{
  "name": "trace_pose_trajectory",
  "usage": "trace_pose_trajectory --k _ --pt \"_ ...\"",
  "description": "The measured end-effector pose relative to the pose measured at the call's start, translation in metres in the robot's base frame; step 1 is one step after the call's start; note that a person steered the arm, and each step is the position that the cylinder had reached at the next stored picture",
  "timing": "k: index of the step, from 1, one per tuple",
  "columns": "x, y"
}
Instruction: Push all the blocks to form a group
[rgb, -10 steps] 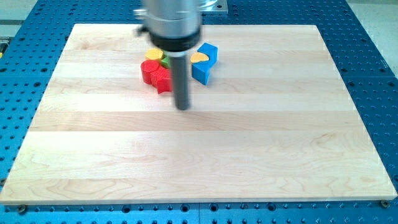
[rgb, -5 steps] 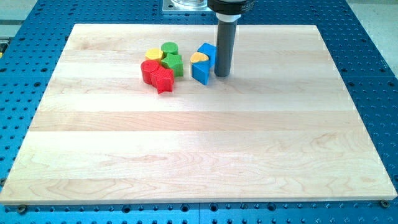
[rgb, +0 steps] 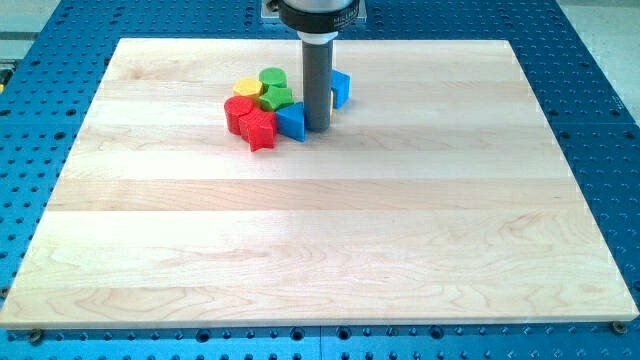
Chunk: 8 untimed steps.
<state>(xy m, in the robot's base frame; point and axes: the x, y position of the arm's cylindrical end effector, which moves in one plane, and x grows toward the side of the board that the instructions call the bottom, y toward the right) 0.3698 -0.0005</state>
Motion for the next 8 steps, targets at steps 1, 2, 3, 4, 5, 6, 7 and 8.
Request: trace_pose_trajectory --k 1,2,3,4,5,6,7,8 --pt "0.001 0.039" --pt "-0.022 0.087" --pt "-0.051 0.093" --pt "-0.053 0.074" --pt "-0.053 0.053" --pt "-0.055 0.046" --pt "-0.055 0.041" --pt "-0.074 0.044"
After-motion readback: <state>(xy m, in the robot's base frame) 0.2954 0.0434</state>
